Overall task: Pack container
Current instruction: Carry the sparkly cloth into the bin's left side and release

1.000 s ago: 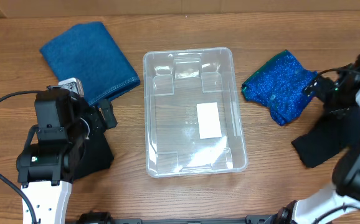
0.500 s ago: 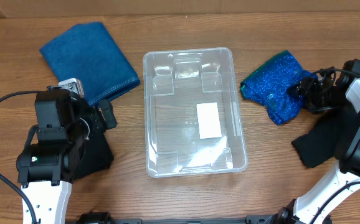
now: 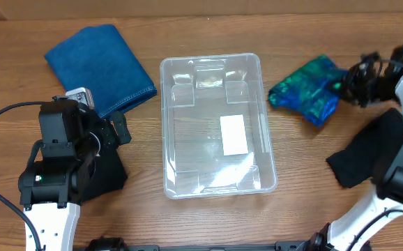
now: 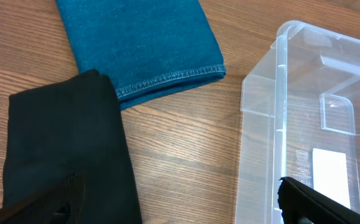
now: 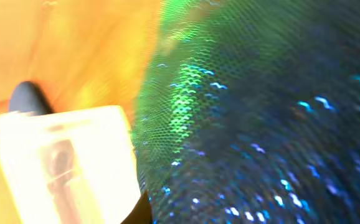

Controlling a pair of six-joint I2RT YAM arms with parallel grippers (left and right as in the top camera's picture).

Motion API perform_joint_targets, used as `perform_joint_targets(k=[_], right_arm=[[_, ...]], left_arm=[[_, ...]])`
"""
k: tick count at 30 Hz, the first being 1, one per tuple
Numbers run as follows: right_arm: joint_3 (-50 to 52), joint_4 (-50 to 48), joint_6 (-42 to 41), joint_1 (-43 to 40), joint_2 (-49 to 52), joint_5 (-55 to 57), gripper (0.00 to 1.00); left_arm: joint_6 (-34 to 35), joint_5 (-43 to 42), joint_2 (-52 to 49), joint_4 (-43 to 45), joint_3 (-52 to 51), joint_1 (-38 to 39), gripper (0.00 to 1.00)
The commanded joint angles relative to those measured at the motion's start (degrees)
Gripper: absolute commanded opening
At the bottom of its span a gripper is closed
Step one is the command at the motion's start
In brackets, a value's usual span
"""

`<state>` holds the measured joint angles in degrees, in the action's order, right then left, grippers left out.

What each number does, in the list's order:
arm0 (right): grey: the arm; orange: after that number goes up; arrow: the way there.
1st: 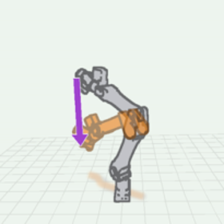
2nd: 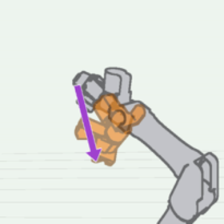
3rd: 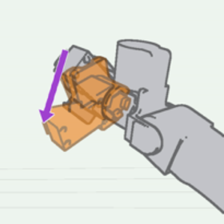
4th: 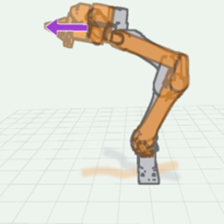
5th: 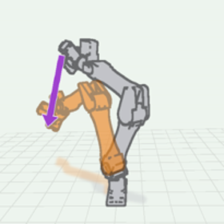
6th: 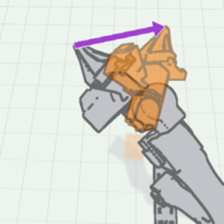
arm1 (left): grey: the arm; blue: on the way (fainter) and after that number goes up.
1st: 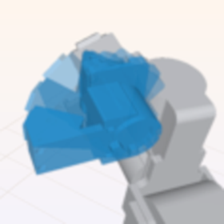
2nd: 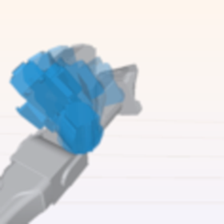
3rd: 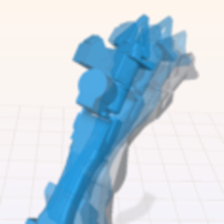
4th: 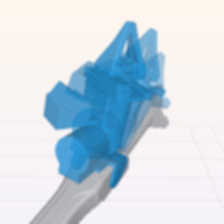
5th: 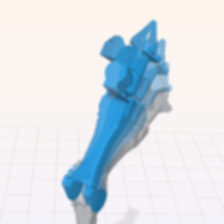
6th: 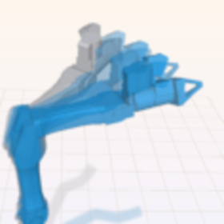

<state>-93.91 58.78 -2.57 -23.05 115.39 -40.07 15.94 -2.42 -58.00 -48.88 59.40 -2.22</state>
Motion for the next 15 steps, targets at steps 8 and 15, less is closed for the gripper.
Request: perform_joint_targets(k=[8, 15], right_arm=[[-16.1, 14.1, 18.7, 21.6, -20.3, -0.5, 0.04], [-15.6, 14.9, 24.2, 42.9, -10.9, 10.7, 0.04]], left_arm=[[-1.2, 0.0, 0.0, 0.1, 1.7, 0.3, 1.00], [-1.2, 0.0, 0.0, -0.1, 1.7, 0.3, 1.00]])
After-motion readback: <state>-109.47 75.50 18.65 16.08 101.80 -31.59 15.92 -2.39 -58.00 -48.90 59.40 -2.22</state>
